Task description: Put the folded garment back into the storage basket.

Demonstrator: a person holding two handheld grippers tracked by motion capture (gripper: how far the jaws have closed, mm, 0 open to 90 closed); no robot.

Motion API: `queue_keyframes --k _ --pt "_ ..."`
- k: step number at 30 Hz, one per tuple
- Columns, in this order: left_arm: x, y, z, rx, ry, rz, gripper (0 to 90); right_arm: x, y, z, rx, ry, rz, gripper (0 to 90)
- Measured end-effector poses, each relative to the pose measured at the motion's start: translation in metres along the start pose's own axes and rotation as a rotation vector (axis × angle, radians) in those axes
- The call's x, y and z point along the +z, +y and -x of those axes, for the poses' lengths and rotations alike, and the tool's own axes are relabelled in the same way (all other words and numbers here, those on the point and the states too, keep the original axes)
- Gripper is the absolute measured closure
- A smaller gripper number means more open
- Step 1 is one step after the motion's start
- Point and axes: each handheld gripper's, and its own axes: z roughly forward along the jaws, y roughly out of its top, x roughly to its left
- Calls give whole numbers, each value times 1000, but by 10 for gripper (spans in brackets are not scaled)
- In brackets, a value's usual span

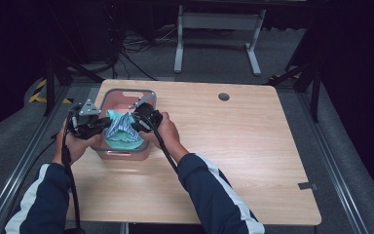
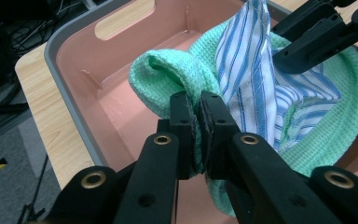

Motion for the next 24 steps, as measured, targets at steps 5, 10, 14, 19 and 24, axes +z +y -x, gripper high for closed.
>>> queue_keyframes --k 5,10,14,19,24 --pt "3 -2 0 -9 -1 -1 843 4 -3 1 0 -2 -14 788" --pt "6 -2 3 -1 5 -17 838 5 -5 2 6 -9 -20 760" --pt "7 -2 3 9 0 -25 835 5 -7 5 12 -14 -23 756" --pt "8 -4 2 -6 17 -21 831 5 -8 5 11 -12 -25 739" --pt "7 -5 2 -6 12 -20 776 3 -9 6 10 -18 -24 721"
